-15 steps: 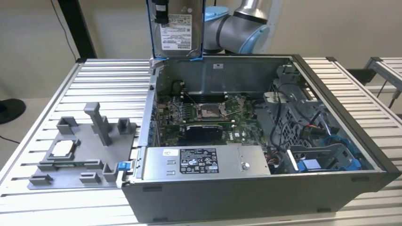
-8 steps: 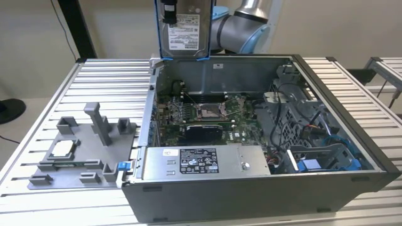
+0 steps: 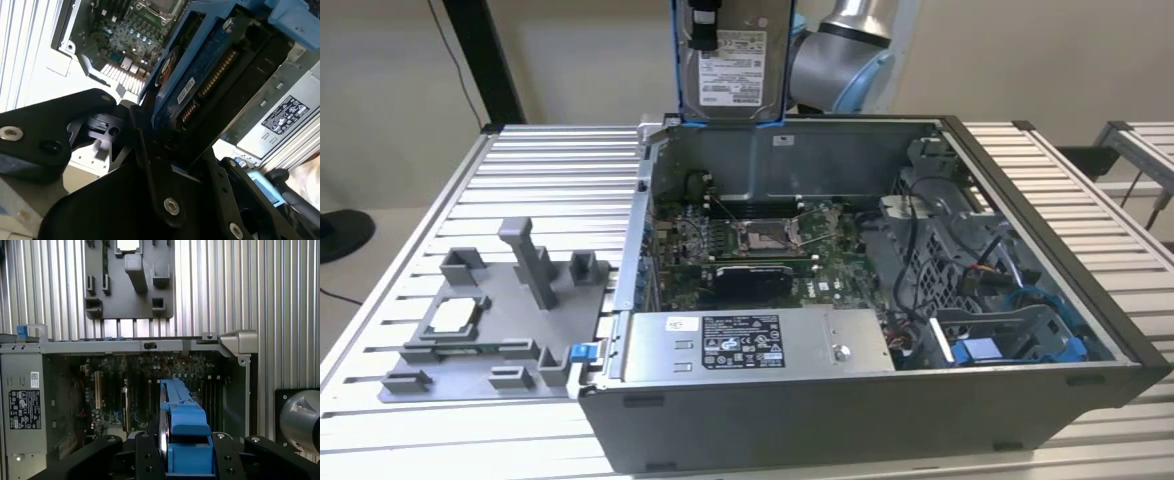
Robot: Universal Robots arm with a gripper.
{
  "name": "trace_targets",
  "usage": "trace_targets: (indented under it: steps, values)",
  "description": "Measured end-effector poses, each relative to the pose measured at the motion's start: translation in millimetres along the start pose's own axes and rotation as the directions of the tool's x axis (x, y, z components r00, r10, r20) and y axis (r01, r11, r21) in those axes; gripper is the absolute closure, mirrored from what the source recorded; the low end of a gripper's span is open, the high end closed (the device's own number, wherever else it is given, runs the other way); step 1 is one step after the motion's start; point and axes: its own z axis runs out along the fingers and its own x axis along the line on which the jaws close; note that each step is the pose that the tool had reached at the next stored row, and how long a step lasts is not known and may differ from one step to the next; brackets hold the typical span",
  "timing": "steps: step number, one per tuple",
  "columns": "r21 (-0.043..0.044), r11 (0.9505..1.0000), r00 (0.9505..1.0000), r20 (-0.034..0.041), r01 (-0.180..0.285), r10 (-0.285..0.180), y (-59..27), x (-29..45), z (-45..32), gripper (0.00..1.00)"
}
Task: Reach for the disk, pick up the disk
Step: 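Pick up the disk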
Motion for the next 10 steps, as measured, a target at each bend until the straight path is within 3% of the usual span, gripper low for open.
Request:
trace_targets:
  steps: [10]
  values:
    - [0.0000,1.0000,1.0000,-0.0001,0.000,0.000,-25.4,-1.3,-0.7,1.00]
